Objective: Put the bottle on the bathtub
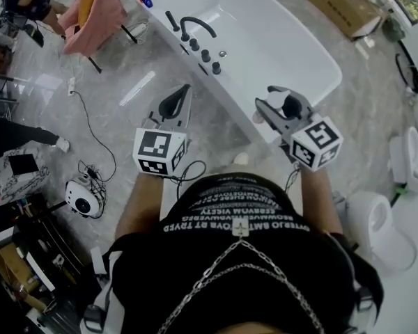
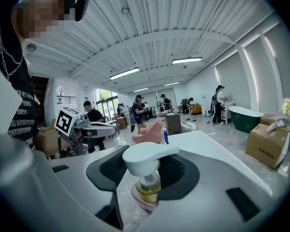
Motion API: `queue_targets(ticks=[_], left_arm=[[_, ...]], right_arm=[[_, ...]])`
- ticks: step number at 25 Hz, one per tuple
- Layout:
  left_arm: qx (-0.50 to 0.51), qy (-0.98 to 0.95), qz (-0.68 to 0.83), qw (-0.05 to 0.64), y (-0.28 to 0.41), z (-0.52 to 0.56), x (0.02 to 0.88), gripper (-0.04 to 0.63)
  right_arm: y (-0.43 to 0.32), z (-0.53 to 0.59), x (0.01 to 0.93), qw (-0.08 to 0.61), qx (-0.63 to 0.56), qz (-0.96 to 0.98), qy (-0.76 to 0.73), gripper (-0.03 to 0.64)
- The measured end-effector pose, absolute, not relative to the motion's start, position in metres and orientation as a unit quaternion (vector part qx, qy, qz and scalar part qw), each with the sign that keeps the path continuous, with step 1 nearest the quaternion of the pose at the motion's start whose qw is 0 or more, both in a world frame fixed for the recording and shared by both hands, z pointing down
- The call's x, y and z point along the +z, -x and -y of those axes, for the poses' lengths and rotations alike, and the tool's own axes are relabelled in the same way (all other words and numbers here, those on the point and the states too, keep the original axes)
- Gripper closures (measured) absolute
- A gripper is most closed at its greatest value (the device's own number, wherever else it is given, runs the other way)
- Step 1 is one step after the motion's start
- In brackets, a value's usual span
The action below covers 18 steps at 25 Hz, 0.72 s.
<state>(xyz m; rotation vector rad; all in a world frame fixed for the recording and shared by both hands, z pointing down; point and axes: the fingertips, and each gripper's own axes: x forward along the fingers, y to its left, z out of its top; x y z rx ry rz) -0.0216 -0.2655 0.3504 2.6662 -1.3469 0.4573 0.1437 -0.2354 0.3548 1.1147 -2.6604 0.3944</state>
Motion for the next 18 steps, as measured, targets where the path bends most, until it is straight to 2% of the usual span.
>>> queue_targets(ticks=[9,18], left_arm=[[0.144,-0.861,0.486,0.051,-0.008,0.299,0.339,0.594],[0.163,-0.84,0.512,0.075,0.005,0.303,0.358,0.594]], right_arm=[[-0.165,0.275,0.375,0.127,0.151,0.921,-0.336,0.448],[-0.163,0.301,0.409,0.136,0.191,0.918,-0.32,0.448]])
